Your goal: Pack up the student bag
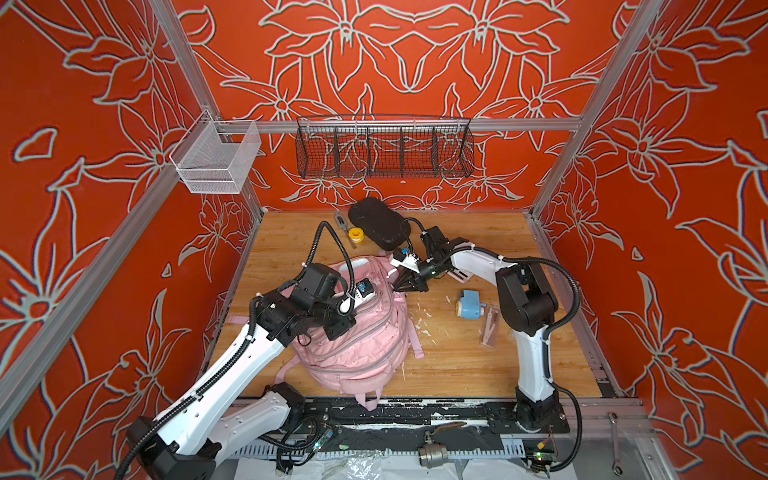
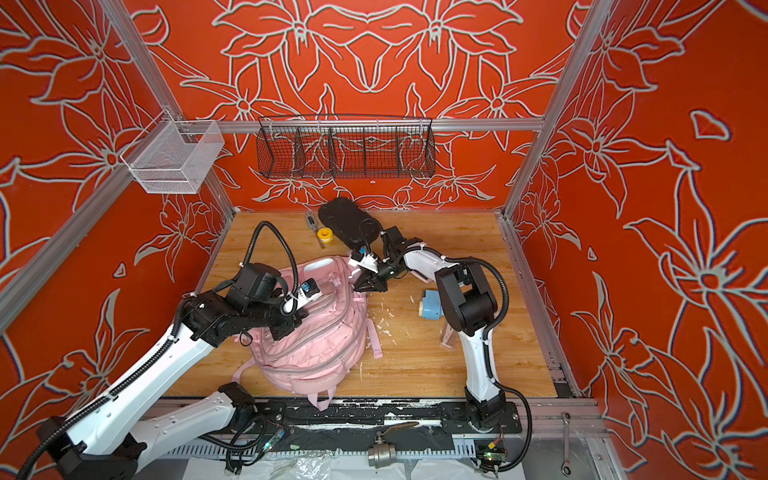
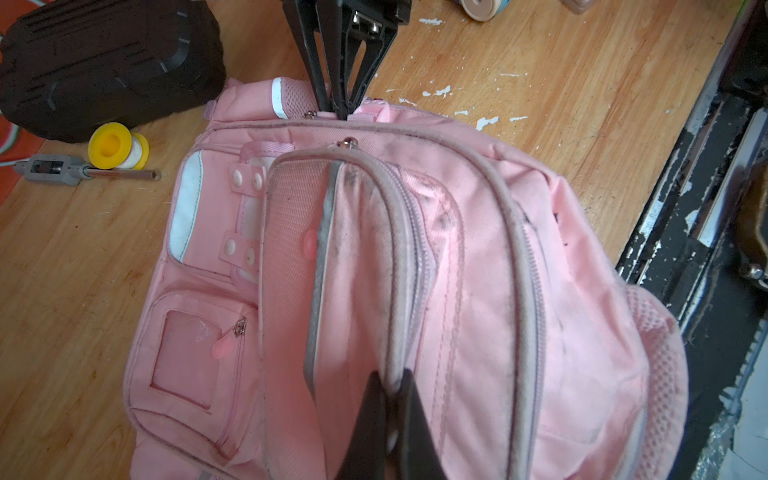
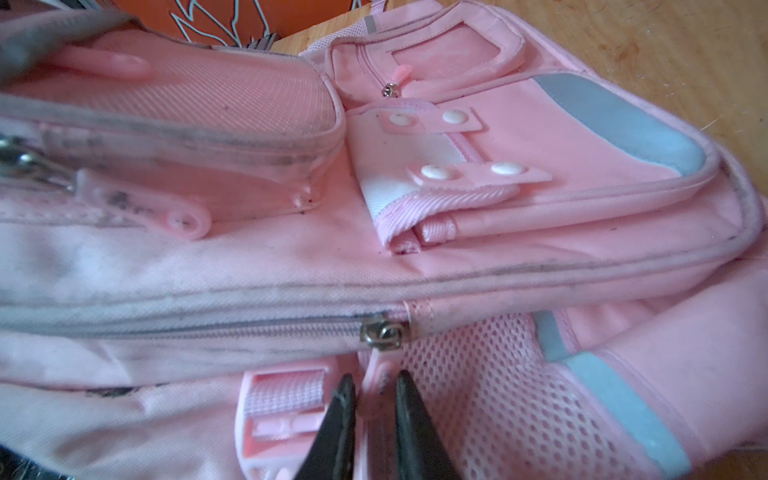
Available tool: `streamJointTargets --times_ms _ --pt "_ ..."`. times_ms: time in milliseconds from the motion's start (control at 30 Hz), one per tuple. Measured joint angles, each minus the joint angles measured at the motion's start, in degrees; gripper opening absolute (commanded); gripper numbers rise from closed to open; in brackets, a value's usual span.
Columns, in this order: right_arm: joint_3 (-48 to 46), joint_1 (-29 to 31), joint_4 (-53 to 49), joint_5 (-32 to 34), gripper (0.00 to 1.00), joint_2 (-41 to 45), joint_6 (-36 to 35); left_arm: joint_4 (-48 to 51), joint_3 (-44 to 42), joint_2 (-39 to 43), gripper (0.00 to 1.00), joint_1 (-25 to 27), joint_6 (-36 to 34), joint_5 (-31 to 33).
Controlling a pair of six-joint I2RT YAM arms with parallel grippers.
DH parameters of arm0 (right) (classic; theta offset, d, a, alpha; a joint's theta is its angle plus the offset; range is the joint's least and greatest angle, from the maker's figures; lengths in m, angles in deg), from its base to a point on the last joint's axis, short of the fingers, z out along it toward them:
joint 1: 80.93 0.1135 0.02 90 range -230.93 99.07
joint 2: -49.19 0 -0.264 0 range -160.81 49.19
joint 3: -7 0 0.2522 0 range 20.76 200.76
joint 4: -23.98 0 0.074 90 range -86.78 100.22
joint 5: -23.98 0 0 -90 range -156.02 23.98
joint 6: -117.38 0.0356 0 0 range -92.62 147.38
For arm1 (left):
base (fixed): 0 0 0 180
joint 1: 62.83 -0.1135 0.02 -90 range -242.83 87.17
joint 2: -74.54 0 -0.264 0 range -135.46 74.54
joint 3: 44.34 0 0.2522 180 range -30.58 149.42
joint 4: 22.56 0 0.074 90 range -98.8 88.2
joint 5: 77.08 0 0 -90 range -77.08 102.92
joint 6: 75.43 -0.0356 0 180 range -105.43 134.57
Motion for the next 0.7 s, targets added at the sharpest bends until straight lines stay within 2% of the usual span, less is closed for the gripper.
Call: streamJointTargets --times_ms 200,700 --pt "1.22 -0.04 -0.39 0.0 0.32 -0.07 2.36 -0.09 -0.2 0.22 0.0 0.0 0.17 0.02" --pt "4.42 1.33 -2.03 -2.01 0.32 -3.78 5.66 -0.42 -1.92 3.1 0.0 -1.75 0.11 0.33"
